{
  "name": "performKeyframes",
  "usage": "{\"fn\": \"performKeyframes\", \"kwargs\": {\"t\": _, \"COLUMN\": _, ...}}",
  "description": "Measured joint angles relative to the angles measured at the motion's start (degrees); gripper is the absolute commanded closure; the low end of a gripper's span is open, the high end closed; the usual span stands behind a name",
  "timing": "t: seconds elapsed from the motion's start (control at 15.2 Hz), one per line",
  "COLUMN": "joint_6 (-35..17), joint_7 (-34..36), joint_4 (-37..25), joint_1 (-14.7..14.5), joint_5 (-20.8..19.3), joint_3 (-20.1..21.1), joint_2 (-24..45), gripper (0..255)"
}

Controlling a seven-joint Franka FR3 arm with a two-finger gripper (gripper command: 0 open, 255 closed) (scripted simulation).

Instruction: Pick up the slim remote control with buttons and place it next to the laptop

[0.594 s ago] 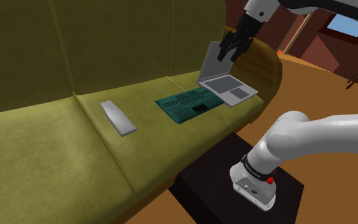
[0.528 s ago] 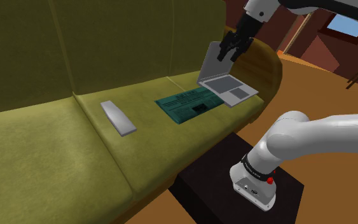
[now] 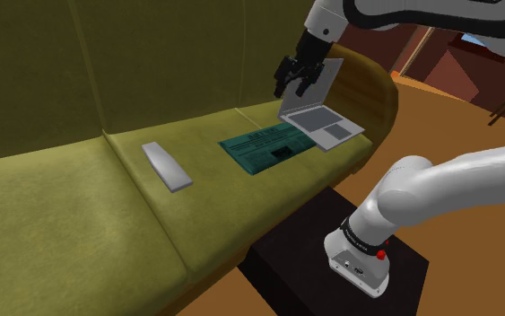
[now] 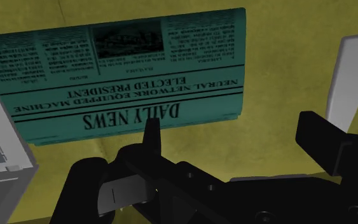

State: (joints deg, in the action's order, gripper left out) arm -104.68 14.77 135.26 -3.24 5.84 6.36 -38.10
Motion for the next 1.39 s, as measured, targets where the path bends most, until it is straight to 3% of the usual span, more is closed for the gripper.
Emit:
{"fn": "performKeyframes", "kwargs": {"t": 0.66, "joint_6": -9.43, "joint_7": 9.19, "joint_4": -5.98, "joint_1": -2.07, "joint_5": 0.19, "joint_3": 9.58, "joint_2": 17.78, "gripper": 0}}
{"fn": "performKeyframes", "kwargs": {"t": 1.39, "joint_6": -14.64, "joint_7": 21.52, "joint_4": -19.98, "joint_1": -4.86, "joint_5": -7.75, "joint_3": 17.12, "joint_2": 41.25, "gripper": 0}}
